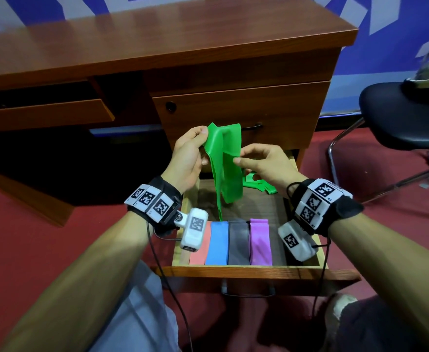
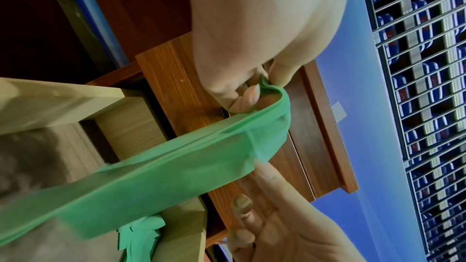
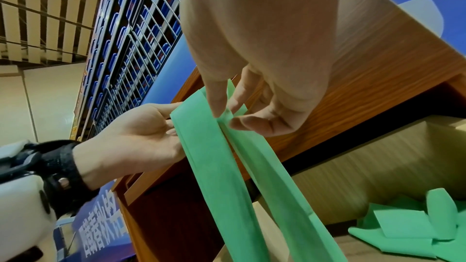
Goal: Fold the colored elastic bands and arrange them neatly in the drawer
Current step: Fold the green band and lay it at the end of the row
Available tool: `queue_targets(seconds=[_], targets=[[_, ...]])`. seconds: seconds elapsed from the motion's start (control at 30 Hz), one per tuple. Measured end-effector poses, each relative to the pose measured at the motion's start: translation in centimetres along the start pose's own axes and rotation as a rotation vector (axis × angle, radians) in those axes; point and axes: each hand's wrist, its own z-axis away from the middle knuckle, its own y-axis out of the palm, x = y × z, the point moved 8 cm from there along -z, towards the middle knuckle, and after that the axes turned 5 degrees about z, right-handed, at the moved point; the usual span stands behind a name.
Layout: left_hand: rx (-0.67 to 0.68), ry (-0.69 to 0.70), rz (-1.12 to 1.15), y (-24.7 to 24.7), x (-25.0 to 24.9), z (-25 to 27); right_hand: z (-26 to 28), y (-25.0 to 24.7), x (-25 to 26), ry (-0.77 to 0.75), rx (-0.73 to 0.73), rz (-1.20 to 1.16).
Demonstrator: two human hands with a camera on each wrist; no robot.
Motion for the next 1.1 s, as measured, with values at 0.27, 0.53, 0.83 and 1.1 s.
queue_targets(seconds=[0.27, 0.53, 0.83, 1.1], targets=[[-0.091, 0.053, -0.082, -1.0, -0.8, 0.0, -0.6, -0.4, -0.1, 0.043, -0.050, -0.149], [-0.115, 0.156, -0.372, -0.9, -1.5, 0.4, -1.0, -2.6, 1.3, -0.031, -0.155, -0.267], [-0.006, 0.293, -0.636, 0.8, -1.6, 1.2, -1.4, -2.4, 0.5, 0.019, -0.133, -0.187], [-0.036, 0.147, -0.537, 0.8, 0.4, 1.2, -1.3, -0.2, -0.6, 0.089, 0.036, -0.135]])
